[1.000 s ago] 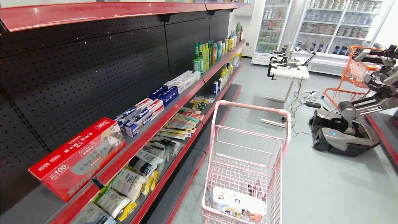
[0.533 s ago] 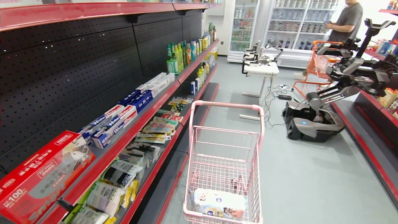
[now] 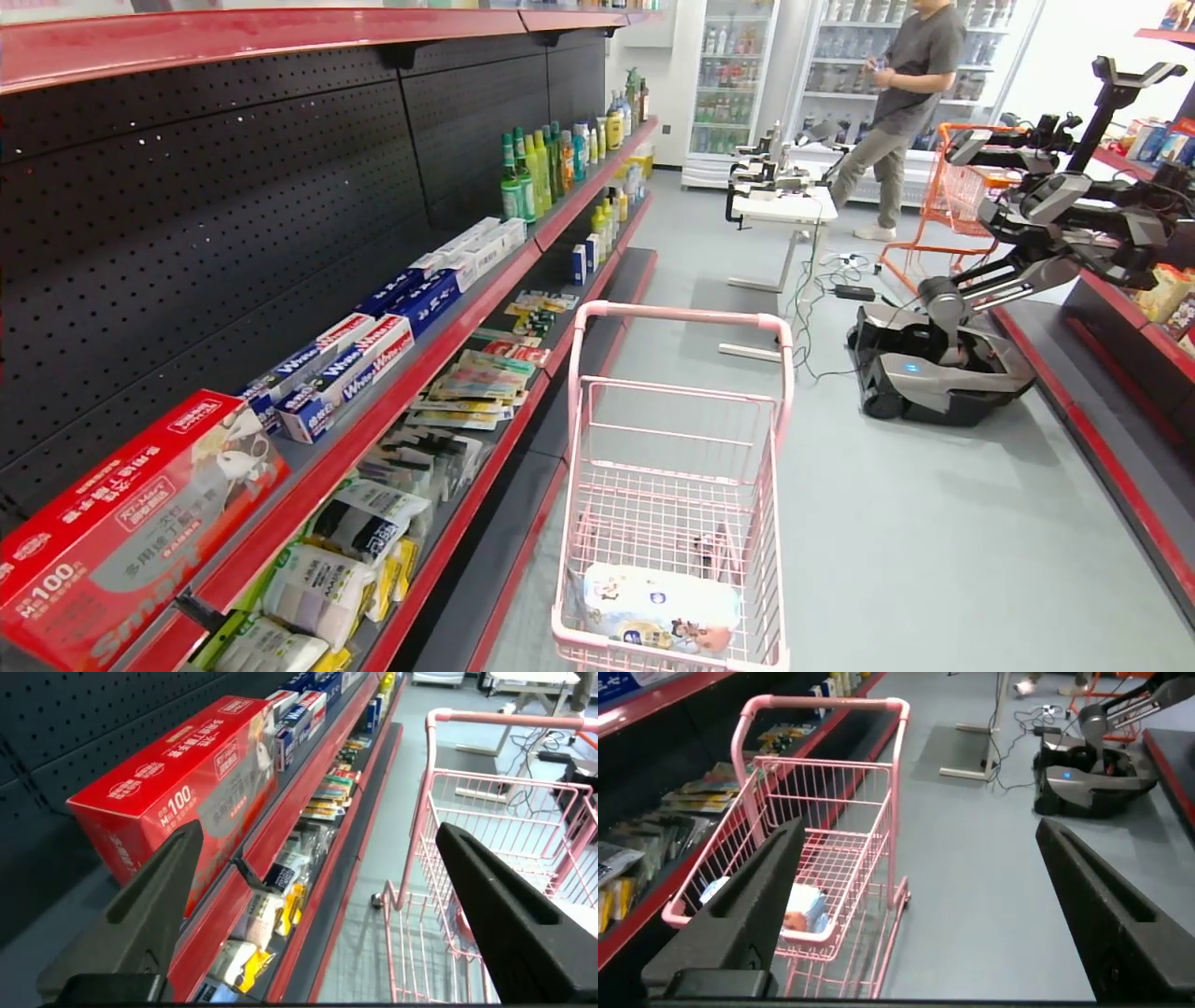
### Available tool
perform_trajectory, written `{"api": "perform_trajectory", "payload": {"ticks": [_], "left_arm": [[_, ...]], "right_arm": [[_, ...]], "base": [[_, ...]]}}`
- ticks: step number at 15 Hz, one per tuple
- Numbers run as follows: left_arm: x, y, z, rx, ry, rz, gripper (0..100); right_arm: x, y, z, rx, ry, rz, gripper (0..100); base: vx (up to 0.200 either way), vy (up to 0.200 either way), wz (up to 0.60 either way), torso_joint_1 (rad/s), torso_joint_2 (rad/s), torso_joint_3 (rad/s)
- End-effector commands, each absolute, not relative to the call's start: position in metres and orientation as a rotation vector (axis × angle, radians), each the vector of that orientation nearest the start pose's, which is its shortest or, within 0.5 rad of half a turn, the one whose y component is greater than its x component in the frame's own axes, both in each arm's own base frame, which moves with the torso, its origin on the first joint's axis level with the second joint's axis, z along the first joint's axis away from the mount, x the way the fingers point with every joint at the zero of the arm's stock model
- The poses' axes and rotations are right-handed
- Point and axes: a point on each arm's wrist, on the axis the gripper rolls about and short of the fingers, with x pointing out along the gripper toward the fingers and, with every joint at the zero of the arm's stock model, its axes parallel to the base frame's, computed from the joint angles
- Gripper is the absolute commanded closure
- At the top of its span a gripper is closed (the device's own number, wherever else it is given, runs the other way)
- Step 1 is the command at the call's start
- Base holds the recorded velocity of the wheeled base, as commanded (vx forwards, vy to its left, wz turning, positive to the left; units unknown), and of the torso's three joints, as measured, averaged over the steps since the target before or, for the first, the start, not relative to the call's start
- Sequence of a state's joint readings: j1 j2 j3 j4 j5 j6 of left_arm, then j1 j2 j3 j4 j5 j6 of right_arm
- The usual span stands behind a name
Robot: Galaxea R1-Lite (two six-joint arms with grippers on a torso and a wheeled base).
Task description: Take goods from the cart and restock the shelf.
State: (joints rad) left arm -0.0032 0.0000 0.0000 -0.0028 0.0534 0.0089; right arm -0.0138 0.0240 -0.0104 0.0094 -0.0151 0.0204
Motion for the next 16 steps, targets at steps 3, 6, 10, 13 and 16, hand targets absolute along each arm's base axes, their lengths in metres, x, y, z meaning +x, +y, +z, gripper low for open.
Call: {"api": "perform_trajectory", "payload": {"ticks": [3, 6, 10, 13, 16], "left_arm": [[-0.023, 0.001, 0.076, 0.009, -0.001, 0.051, 0], [-0.023, 0.001, 0.076, 0.009, -0.001, 0.051, 0], [-0.023, 0.001, 0.076, 0.008, -0.001, 0.051, 0], [-0.023, 0.001, 0.076, 0.008, -0.001, 0.051, 0], [-0.023, 0.001, 0.076, 0.008, -0.001, 0.051, 0]], "right_arm": [[0.027, 0.000, 0.220, 0.106, 0.077, 0.005, 0], [0.104, -0.007, 0.213, -0.102, 0.405, -0.040, 0], [0.183, -0.004, 0.166, -0.237, 0.726, 0.285, 0], [0.230, 0.006, 0.134, -0.290, 0.850, 0.469, 0], [0.283, 0.039, 0.100, -0.354, 0.921, 0.633, 0]], "base": [[0.000, 0.000, 0.00, 0.000, 0.00, 0.000], [0.000, 0.000, 0.00, 0.000, 0.00, 0.000], [0.000, 0.000, 0.00, 0.000, 0.00, 0.000], [0.000, 0.000, 0.00, 0.000, 0.00, 0.000], [0.000, 0.000, 0.00, 0.000, 0.00, 0.000]]}}
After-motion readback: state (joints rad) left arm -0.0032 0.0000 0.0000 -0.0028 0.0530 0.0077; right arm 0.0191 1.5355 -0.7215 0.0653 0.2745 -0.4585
